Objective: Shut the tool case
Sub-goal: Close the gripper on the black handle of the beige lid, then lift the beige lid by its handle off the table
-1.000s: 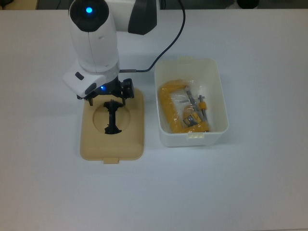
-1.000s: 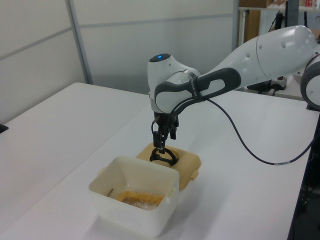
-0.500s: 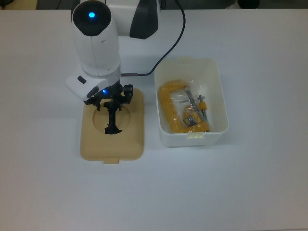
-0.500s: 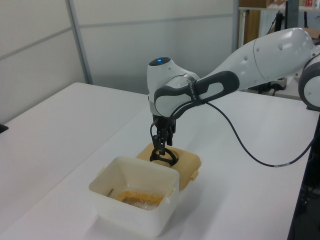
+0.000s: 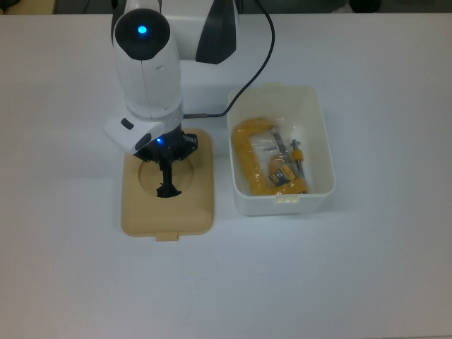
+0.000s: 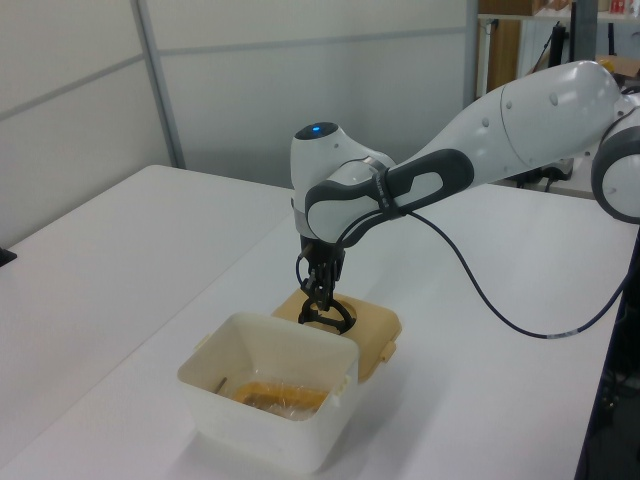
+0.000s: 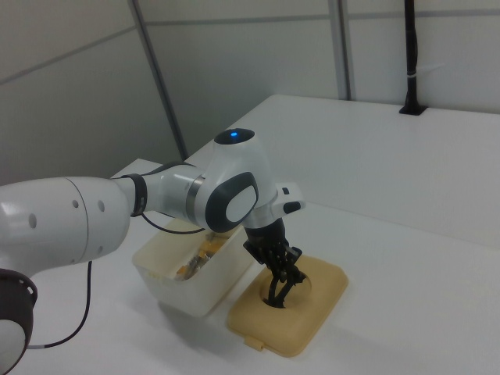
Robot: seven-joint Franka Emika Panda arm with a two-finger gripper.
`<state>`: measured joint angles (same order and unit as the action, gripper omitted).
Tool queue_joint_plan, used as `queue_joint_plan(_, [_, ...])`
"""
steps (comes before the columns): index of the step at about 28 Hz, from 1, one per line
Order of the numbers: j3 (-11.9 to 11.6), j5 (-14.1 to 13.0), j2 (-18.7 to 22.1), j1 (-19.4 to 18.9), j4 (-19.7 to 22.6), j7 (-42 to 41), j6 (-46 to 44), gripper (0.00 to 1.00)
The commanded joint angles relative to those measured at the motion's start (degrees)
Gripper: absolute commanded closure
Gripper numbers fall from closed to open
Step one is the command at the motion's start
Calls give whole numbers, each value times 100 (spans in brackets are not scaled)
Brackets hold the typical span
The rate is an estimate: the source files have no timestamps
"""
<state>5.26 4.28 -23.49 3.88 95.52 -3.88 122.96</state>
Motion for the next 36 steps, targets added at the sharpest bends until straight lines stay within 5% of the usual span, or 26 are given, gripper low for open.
queue_joint_plan(1, [-8,108,-50,-80,72,89,272,100])
queue_joint_plan(15, [-61,46,380,236,-368,-104,105,100])
queue_joint_plan(24, [-52,-6,802,517,-912,-148,-1177,100])
queue_joint_plan(31, [1,-24,1119,456,-957,0,-1749,100])
queue_joint_plan(36, [19,-50,1154,18,-948,501,-1908,100])
